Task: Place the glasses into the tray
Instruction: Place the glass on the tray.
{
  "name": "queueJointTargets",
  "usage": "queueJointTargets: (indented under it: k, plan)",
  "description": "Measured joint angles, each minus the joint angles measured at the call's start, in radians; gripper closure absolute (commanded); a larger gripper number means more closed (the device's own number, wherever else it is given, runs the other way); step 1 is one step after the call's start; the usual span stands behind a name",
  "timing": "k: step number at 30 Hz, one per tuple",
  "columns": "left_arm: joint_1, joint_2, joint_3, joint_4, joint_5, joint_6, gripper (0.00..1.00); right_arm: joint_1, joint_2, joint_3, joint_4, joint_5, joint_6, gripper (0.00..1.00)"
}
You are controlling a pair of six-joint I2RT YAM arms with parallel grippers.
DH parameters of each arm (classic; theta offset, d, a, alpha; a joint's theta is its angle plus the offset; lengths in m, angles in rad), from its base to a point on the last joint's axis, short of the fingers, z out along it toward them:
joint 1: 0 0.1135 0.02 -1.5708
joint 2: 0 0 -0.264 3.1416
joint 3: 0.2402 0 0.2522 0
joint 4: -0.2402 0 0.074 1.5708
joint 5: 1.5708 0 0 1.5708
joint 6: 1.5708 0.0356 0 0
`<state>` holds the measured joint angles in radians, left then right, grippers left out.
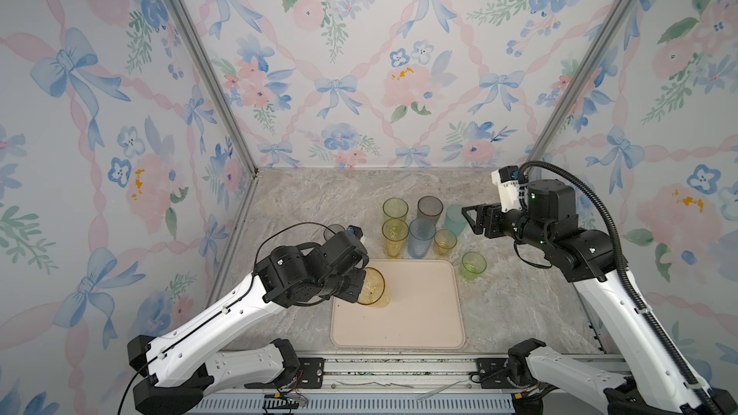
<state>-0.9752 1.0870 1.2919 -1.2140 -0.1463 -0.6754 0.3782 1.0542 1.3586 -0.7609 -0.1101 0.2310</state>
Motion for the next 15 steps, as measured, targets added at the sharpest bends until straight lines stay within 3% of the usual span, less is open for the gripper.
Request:
queueJointTargets:
  k: [15]
  plan:
    - [0.016, 0.007, -0.176, -0.046, -0.045, -0.175, 1.0, -0.005, 0.021, -0.006, 0.001, -0.041, -0.007, 0.25]
